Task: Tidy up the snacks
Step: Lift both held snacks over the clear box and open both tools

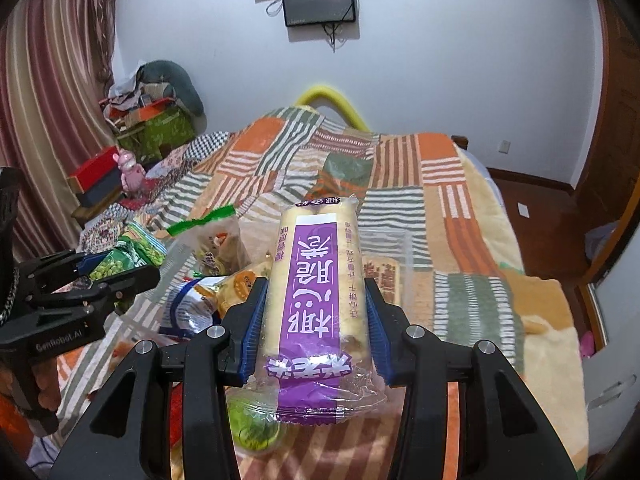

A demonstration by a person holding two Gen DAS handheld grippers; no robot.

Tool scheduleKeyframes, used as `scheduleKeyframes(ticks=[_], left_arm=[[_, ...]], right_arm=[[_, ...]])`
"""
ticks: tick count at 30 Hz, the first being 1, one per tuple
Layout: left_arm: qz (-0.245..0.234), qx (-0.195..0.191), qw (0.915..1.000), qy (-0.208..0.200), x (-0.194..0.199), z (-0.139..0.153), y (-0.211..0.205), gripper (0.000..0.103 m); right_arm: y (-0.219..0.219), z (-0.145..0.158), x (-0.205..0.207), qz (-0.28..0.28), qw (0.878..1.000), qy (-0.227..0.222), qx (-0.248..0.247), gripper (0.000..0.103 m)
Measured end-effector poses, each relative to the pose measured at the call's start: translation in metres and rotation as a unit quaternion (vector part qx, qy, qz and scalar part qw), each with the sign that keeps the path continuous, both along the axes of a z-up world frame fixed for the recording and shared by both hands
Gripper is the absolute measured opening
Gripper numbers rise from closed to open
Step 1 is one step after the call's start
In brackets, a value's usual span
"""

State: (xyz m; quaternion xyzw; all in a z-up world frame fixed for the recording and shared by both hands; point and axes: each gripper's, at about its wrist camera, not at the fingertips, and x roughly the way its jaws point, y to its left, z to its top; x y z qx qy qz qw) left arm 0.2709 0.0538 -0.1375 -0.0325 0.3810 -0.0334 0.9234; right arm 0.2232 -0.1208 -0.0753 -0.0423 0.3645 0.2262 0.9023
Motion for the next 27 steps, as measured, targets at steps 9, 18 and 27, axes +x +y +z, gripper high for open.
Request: scheduleKeyframes(ticks=[9, 18, 27], left_arm=[[0.000, -0.008, 0.9996, 0.028, 0.022, -0.016, 0.005, 0.047], [0.002, 0.001, 0.9994, 0.034, 0.024, -0.017, 0.002, 0.050], [0.001, 0.002, 1.0000, 0.009, 0.001, 0.007, 0.000, 0.067]], right_arm=[[0.007, -0.030, 0.025, -0.006, 0.999, 0.048, -0.014, 0.042], [0.005, -0.032, 0.024, -0.007, 0.998, 0.053, -0.028, 0.042], [-0.002, -0.016, 0.012, -0.004, 0.999, 0.034, -0.027, 0.049]])
